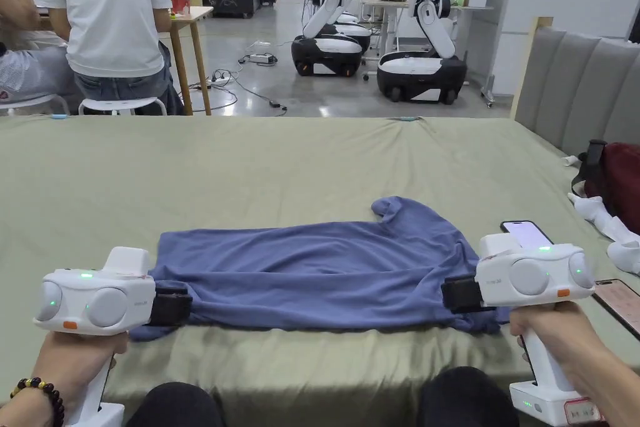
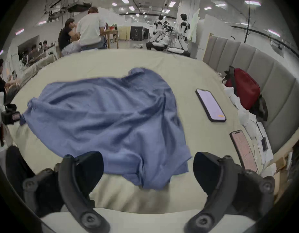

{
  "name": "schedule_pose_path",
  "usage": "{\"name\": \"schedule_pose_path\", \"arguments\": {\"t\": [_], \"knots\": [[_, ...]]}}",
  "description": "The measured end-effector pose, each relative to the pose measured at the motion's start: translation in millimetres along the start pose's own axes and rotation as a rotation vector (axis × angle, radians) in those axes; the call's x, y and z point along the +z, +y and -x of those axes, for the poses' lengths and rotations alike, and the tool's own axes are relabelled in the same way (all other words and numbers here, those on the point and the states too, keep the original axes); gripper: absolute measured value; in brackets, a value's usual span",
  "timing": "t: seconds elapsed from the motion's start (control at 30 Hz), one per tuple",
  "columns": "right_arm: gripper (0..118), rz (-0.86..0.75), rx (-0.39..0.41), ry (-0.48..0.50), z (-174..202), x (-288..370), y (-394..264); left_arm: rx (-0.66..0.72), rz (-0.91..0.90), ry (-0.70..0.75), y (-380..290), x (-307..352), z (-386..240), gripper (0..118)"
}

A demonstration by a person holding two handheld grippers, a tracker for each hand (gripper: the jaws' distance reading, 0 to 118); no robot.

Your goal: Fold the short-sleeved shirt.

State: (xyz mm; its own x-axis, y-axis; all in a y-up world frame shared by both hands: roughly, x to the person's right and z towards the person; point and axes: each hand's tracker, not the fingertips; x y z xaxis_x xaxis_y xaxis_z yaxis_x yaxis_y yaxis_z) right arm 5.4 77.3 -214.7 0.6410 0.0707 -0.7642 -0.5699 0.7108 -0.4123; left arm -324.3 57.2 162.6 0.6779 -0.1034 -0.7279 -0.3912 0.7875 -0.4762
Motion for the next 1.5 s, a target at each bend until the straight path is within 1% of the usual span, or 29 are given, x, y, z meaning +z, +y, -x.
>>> {"name": "schedule_pose_path", "arguments": {"t": [0.07,0.1,0.13,0.17,0.2,0.23,0.27,0.3,0.4,0.53,0.57,0.6,0.63,0.67,0.7,0.8,0.9,0.93,0.97,1.0,1.03,1.1,1.13,1.23,1.33,1.37,1.4,1.43,1.5], "knots": [[86,-0.032,-0.028,0.022,-2.4,7.8,11.1,0.025,-0.046,-0.023,13.1,10.3,0.5,108],[68,-0.032,-0.022,0.018,-2.2,10.1,18.2,0.027,-0.032,-0.025,21.6,10.7,1.4,99],[48,-0.036,-0.018,0.015,-3.3,5.9,24.5,0.032,-0.029,-0.03,27.0,9.7,1.8,85],[25,-0.047,-0.004,0.003,-2.3,4.5,31.3,0.033,-0.034,-0.032,32.9,8.4,2.0,64],[8,-0.059,0.015,-0.013,-0.6,2.3,36.0,0.03,-0.047,-0.037,38.2,9.3,-0.6,17],[8,-0.066,0.029,-0.017,0.6,-0.7,39.2,0.026,-0.048,-0.038,43.0,7.7,-2.0,17],[7,-0.072,0.028,-0.016,2.9,-2.9,42.2,0.025,-0.046,-0.029,47.8,2.7,-3.8,4],[6,-0.079,0.021,-0.008,3.7,-5.4,44.9,0.03,-0.039,0.001,52.5,-3.8,-4.5,0],[0,-0.07,-0.004,0.038,4.0,-24.0,52.7,0.052,-0.014,-0.071,68.6,-31.8,-5.4,0],[0,-0.064,0.036,0.041,14.2,-41.3,56.8,0.038,-0.022,-0.048,94.9,-61.4,-8.7,1],[0,-0.066,0.04,0.046,16.2,-45.4,56.7,0.035,-0.027,-0.039,103.6,-73.6,-8.0,15],[0,-0.064,0.038,0.055,16.2,-50.4,57.3,0.038,-0.021,-0.039,109.6,-86.8,-3.2,49],[0,-0.058,0.03,0.069,15.7,-54.6,57.8,0.043,0.007,-0.037,115.5,-99.6,-1.0,76],[0,-0.054,0.022,0.088,15.7,-59.8,58.9,0.047,0.051,-0.039,121.6,-115.6,1.1,91],[0,-0.05,0.011,0.099,15.4,-64.3,59.2,0.047,0.071,-0.042,127.3,-131.2,3.3,91],[0,-0.039,0.011,0.122,15.6,-74.4,60.2,0.023,0.103,-0.02,133.8,-161.9,6.2,75],[0,-0.032,0.029,0.129,16.1,-79.3,61.1,-0.008,0.175,0.008,129.4,-191.5,5.7,74],[0,-0.029,0.035,0.127,16.7,-75.1,62.1,0.004,0.177,0.005,127.5,-197.1,5.3,70],[0,-0.029,0.039,0.12,16.1,-75.1,63.2,0.015,0.182,-0.019,124.2,-201.1,4.5,59],[0,-0.026,0.041,0.111,15.3,-76.1,64.2,0.025,0.188,-0.074,120.9,-201.9,5.5,53],[0,-0.02,0.041,0.104,13.5,-77.1,66.2,0.024,0.176,-0.069,117.3,-200.6,3.9,46],[0,-0.018,0.038,0.101,6.6,-81.1,73.0,0.013,0.14,-0.055,118.7,-191.4,-1.5,1],[0,-0.019,0.038,0.101,4.9,-82.8,77.6,0.03,0.12,-0.091,119.4,-187.3,1.3,1],[0,-0.013,0.032,0.094,-2.4,-98.9,108.2,0.017,0.106,-0.04,121.8,-180.4,-10.9,1],[0,0.003,-0.008,0.06,-11.6,-133.5,144.5,0.001,0.106,-0.024,121.8,-179.7,-12.4,1],[0,0.014,-0.001,0.05,-13.7,-149.0,156.1,0.008,0.11,-0.022,122.4,-179.7,-12.8,1],[6,0.019,-0.017,0.037,-16.4,-163.5,166.0,0.022,0.111,-0.02,122.6,-177.9,-10.9,1],[26,0.022,-0.037,0.013,-19.2,-174.2,172.4,0.034,0.113,-0.02,123.0,-177.2,-10.7,1],[95,0.108,-0.038,0.018,-25.0,-205.1,185.2,0.055,0.111,-0.021,123.3,-175.1,-10.7,1]]}}
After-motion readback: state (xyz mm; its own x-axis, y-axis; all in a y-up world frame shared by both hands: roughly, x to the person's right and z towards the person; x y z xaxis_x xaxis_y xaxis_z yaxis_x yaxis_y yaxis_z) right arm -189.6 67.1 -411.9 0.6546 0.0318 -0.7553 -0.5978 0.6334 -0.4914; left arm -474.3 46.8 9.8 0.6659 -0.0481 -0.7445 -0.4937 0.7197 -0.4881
